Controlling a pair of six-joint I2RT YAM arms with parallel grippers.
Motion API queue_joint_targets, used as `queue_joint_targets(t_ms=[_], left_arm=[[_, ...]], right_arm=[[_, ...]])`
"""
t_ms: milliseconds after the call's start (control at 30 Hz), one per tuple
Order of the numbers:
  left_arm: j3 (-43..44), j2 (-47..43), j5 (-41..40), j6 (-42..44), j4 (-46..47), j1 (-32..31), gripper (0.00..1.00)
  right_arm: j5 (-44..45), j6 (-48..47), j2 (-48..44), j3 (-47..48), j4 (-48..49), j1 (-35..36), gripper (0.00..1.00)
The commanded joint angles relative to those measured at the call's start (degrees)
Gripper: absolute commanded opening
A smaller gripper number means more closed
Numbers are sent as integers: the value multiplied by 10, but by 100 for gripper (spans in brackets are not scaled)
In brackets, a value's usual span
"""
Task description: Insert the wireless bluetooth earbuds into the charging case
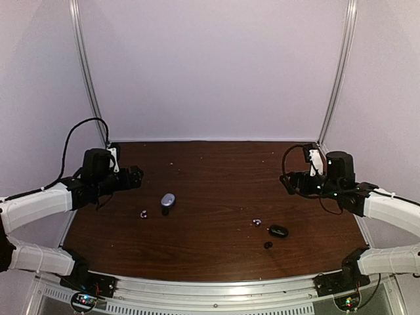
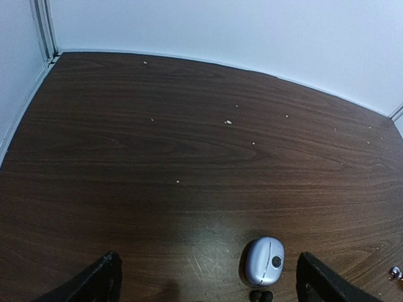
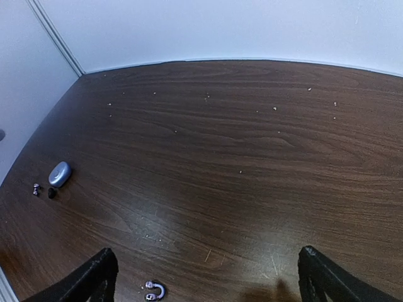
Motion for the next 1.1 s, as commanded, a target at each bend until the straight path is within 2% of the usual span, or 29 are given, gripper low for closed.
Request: queue_joint_targets(t_ms=[0,200,400,700,867,1067], left_arm=[[9,13,24,22,71,-7,98],[11,30,73,28,109,-10,98],[24,62,115,22,134,-19,98],[14,61,136,14,180,-23,98],[11,60,158,6,204,-23,98],[17,69,170,6,213,-23,98]], right_arm=[[-35,0,-11,18,-35,9,100],[-34,50,-29,22,-139,19,100],[-30,116,-24,30,-217,58,100],[74,141,67,46,-280,157,100],[170,169,125,72,-315,240,100],[215,163,167,89,-324,253,98]])
